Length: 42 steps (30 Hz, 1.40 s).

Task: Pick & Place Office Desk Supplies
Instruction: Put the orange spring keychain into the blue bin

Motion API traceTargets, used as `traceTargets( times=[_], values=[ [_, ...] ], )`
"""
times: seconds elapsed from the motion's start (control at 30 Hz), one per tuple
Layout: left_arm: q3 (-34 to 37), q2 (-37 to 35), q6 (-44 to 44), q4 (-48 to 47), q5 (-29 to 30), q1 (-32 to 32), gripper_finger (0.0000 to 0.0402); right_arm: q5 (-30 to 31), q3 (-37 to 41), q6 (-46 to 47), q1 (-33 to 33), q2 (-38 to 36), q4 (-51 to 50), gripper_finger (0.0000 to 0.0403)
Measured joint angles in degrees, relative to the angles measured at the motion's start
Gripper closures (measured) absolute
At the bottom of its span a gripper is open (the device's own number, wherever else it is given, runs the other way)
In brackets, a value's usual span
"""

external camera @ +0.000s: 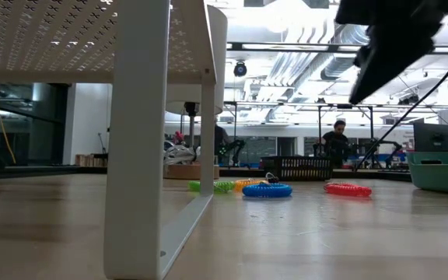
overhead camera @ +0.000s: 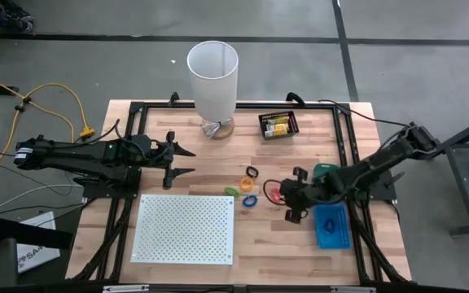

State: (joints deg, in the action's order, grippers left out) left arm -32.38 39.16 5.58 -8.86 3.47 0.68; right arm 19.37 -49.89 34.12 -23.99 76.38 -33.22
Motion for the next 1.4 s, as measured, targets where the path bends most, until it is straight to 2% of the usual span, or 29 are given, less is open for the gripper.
traceTargets(
  times=[0.27, 0.5, 0.83, 1.07, 1.2, 1.4],
  values=[
    [0.0, 0.0, 0.0, 0.01, 0.01, 0.01, 0.0181, 0.03, 0.0, -6.51, 1.94, 5.46, 2.66, 0.0318],
    [0.0, 0.0, 0.0, 0.01, 0.02, 0.0, 0.0181, 1.6, 0.02, -3.7, 0.76, 10.17, 5.5, 0.0318],
    [0.0, 0.0, 0.0, 0.04, 0.01, -0.01, 0.0181, 8.89, 0.02, 1.99, -0.87, 15.12, 7.48, 0.0318],
    [0.0, 0.0, 0.0, 0.1, 0.0, -0.01, 0.0181, 9.33, 0.02, 6.24, -0.61, 19.07, 7.32, 0.0318],
    [0.0, -0.01, 0.0, 0.12, 0.0, -0.01, 0.0181, 12.18, 0.02, 8.09, -0.62, 20.8, 7.38, 0.0318],
    [0.0, 0.0, 0.0, 0.12, 0.0, -0.01, 0.0181, 12.23, 0.02, 8.36, 0.05, 22.56, 7.86, 0.0318]
  ],
)
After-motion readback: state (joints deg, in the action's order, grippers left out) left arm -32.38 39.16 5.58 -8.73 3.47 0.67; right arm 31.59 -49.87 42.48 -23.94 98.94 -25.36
